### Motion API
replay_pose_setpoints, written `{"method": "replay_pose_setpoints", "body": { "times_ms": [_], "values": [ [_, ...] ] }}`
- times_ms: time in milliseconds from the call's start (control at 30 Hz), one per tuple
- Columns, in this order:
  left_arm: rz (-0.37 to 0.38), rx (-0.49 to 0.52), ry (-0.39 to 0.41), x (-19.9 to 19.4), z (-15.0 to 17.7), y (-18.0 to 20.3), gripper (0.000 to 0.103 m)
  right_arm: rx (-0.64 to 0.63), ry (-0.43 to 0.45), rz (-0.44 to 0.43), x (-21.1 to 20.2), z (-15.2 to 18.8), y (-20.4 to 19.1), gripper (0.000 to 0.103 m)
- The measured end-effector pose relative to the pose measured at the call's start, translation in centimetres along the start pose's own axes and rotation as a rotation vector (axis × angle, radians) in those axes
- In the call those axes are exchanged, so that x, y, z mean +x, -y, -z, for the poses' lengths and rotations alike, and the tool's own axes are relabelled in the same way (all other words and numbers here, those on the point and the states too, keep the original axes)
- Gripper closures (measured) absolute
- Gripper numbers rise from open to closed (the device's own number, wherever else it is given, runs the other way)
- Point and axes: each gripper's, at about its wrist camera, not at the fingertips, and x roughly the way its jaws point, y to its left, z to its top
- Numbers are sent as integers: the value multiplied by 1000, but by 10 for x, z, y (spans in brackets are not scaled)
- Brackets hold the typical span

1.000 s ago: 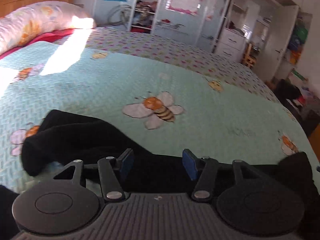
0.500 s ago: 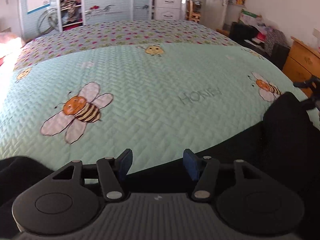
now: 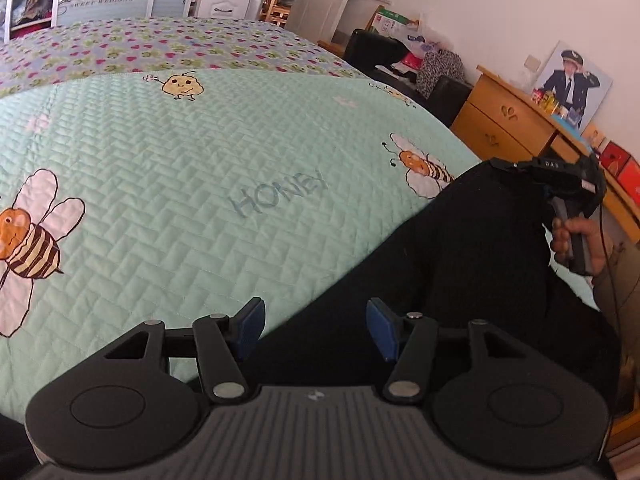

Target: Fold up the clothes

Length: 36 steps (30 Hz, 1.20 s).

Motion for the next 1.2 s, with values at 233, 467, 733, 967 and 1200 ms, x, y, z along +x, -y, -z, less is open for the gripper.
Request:
{"method": "replay_pose_setpoints", "body": {
  "times_ms": [233,467,733,967,1200],
  "values": [
    [-85,267,-29,2,10,38,36,19,63,30,-10,-8,10,94],
    [-177,430,-65,17,14,50,36,48,75,33,-1,-7,17,94],
    [-265,484,-75,28,17,43,72,52,81,34,-1,-5,16,93],
    [-335,368,40,19,-12,22,94,38,71,56,4,-6,15,93],
    [-393,316,-34,56,-53,-1,93,-1,97,111,29,-23,25,93]
  ]
}}
